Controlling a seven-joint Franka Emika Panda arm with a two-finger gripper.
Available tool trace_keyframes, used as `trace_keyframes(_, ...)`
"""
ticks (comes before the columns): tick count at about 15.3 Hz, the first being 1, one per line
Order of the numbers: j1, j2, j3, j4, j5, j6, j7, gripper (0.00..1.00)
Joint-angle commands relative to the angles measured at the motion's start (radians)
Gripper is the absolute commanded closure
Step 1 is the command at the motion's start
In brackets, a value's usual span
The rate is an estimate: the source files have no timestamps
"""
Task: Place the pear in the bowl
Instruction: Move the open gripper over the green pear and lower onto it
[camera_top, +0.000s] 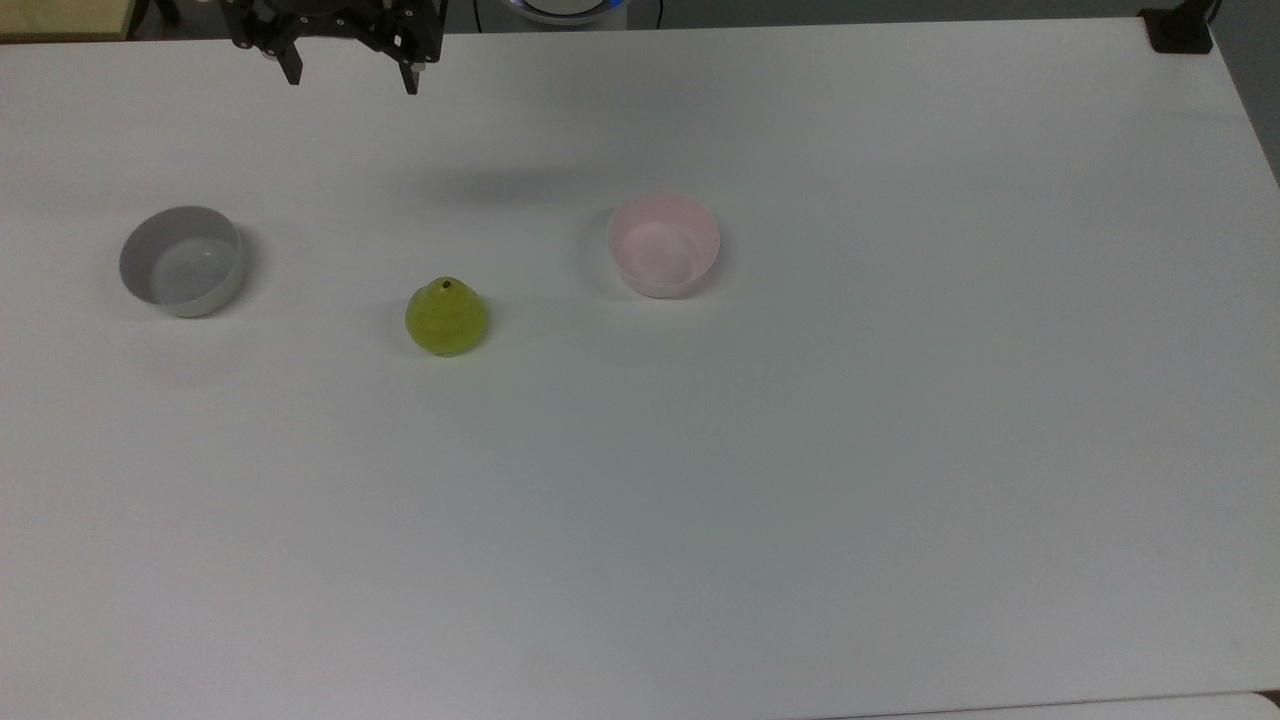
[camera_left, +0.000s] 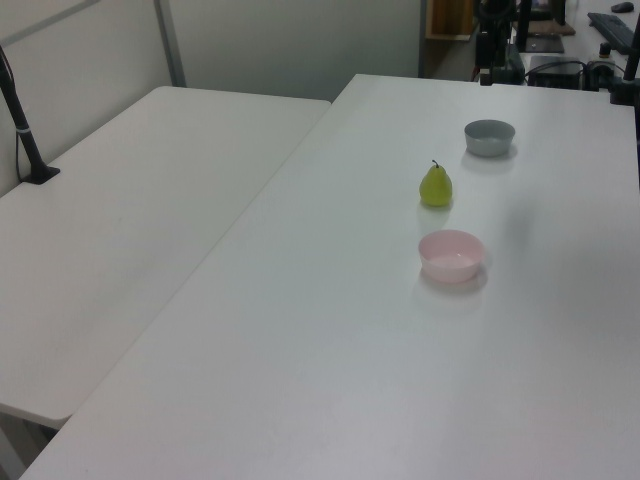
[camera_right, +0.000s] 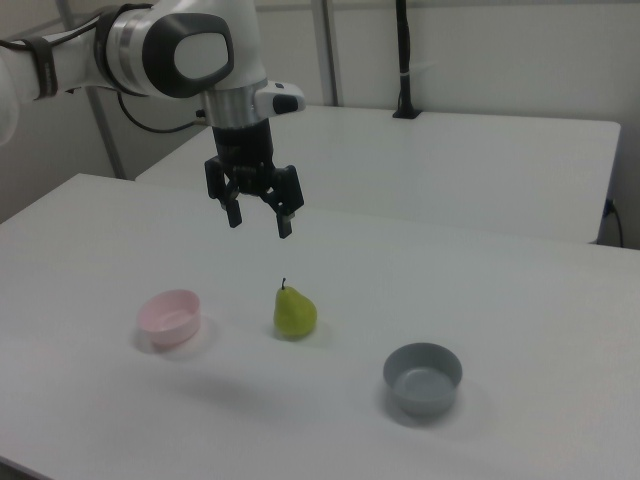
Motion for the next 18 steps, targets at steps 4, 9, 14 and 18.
trace_keyframes(4, 0.007, -0.012, 0.000, -0.009, 0.018, -0.003, -0.024, 0.00)
trace_keyframes(9, 0.007, -0.007, 0.002, -0.007, 0.020, 0.005, -0.023, 0.00)
trace_keyframes(14, -0.008, 0.109, -0.014, 0.081, 0.058, 0.025, -0.035, 0.00)
trace_keyframes(18, -0.019, 0.207, -0.017, 0.085, 0.054, 0.145, -0.095, 0.00)
